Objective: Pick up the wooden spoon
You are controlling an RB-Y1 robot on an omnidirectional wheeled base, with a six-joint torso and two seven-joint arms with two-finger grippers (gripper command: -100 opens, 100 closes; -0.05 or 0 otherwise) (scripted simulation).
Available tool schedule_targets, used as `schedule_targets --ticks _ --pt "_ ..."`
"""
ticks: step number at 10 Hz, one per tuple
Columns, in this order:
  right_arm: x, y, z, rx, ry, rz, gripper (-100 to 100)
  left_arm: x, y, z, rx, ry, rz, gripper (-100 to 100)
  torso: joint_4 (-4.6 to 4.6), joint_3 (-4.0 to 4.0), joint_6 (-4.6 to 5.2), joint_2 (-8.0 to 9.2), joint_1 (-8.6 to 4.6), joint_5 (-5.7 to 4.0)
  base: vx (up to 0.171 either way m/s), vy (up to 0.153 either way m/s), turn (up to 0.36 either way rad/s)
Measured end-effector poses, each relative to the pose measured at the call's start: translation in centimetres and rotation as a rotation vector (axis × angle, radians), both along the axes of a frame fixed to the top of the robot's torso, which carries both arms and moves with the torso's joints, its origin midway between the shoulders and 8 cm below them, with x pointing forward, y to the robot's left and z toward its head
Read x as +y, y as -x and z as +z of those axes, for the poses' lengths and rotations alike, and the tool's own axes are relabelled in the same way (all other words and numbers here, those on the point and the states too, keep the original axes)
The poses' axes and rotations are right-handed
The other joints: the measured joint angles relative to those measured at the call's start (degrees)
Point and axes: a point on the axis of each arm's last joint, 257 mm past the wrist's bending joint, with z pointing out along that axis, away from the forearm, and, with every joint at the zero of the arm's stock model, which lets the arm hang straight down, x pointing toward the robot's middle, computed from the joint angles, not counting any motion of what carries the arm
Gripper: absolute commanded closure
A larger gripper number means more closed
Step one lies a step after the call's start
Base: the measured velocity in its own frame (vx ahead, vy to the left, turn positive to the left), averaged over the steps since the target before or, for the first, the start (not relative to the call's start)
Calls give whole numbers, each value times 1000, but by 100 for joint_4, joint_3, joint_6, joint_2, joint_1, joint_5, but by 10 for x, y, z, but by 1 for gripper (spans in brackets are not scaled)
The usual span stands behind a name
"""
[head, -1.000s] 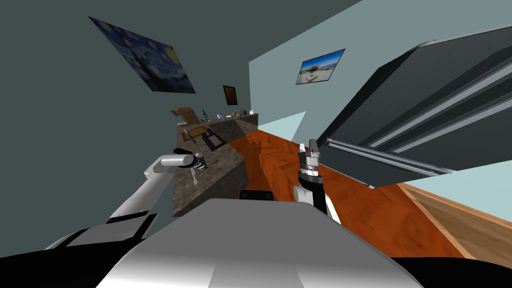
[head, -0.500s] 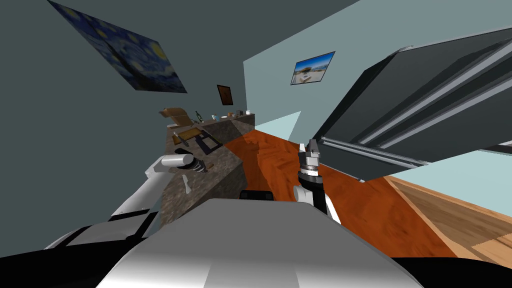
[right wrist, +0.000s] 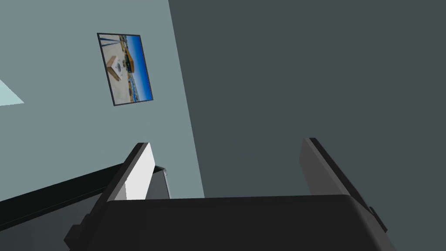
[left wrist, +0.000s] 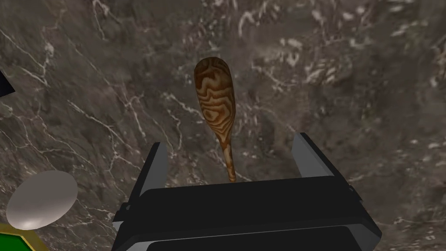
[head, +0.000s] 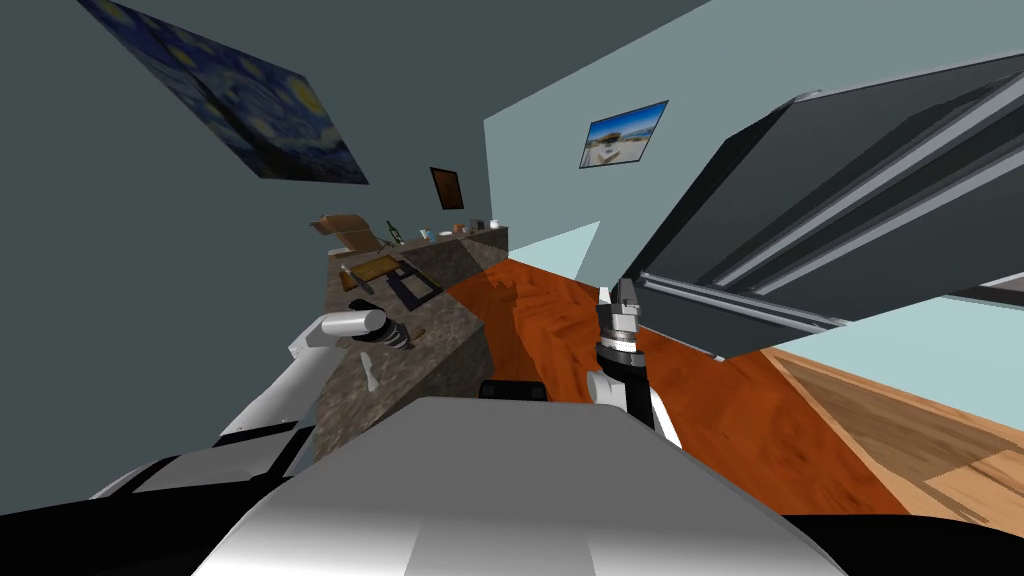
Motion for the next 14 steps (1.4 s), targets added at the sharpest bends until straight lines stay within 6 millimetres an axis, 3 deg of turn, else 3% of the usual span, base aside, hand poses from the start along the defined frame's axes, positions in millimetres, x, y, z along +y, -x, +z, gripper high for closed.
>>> schedule_targets --ticks 2,3,7,9,14 --pt "0 0 0 0 0 0 0 1 -1 -14 -1 0 2 -100 0 1 1 1 2 0 -3 3 -10" --pt "0 0 0 0 0 0 0 1 -1 -14 -2 0 1 100 1 1 0 0 0 -1 0 0 0" --pt "0 0 0 0 0 0 0 3 -3 -12 -8 -5 2 100 -9 -5 2 -1 -3 13 0 0 0" --pt "0 0 0 0 0 0 0 3 -3 -12 -8 -5 2 -100 -9 -6 2 -2 -2 13 5 -7 -66" --pt "0 0 0 0 0 0 0 -2 -63 61 -180 -48 -65 -100 -15 -21 7 -29 -17 9 52 -24 -202"
